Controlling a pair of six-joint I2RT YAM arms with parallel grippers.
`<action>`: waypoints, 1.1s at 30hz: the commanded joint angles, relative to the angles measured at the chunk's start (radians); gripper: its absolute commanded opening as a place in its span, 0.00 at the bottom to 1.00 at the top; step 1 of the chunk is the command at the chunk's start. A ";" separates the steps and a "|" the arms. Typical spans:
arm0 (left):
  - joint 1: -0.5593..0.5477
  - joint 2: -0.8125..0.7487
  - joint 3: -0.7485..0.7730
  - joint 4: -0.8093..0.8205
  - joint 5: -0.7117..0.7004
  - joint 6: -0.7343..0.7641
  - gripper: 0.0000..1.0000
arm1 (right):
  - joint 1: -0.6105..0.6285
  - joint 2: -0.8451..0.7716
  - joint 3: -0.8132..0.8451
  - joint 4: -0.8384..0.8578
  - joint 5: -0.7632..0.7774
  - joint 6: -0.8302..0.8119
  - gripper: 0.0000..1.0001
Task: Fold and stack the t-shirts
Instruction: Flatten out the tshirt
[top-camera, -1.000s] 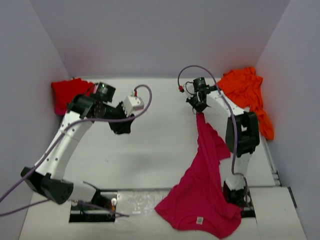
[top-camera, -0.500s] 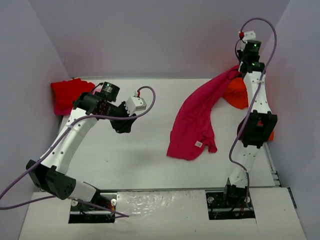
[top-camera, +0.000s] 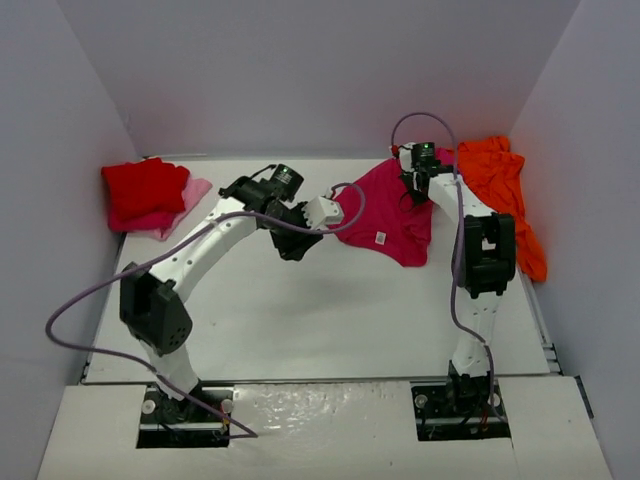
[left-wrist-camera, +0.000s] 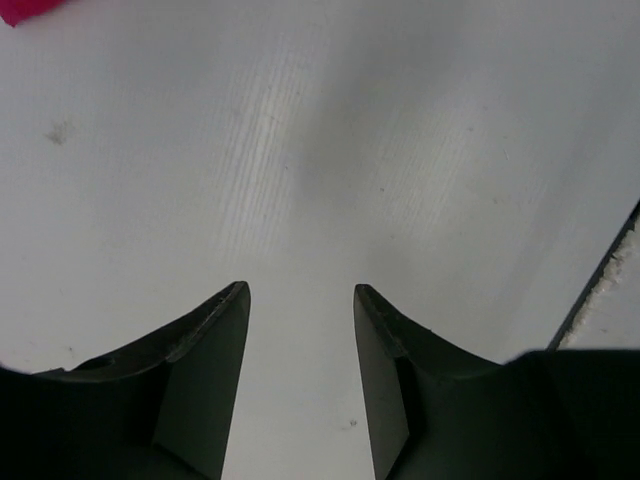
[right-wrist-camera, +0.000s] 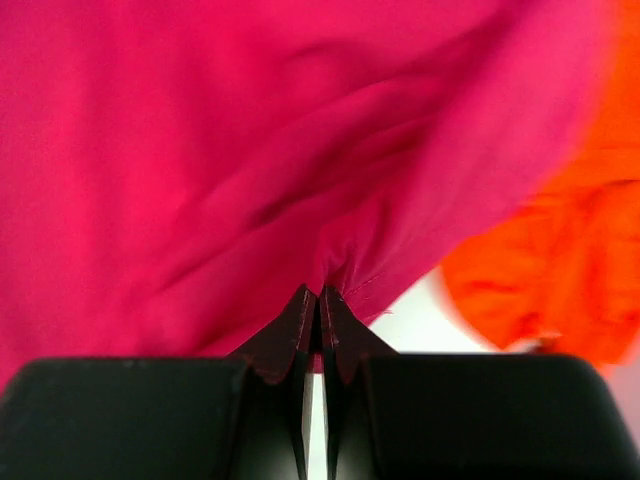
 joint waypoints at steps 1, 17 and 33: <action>-0.032 0.093 0.090 0.178 -0.078 -0.042 0.39 | 0.001 -0.149 -0.041 0.013 -0.056 -0.006 0.00; -0.117 0.638 0.671 0.323 -0.304 -0.196 0.30 | -0.078 -0.401 -0.165 0.017 -0.053 0.024 0.00; -0.064 0.869 0.833 -0.003 -0.236 -0.140 0.28 | -0.074 -0.571 -0.282 0.016 -0.101 0.020 0.00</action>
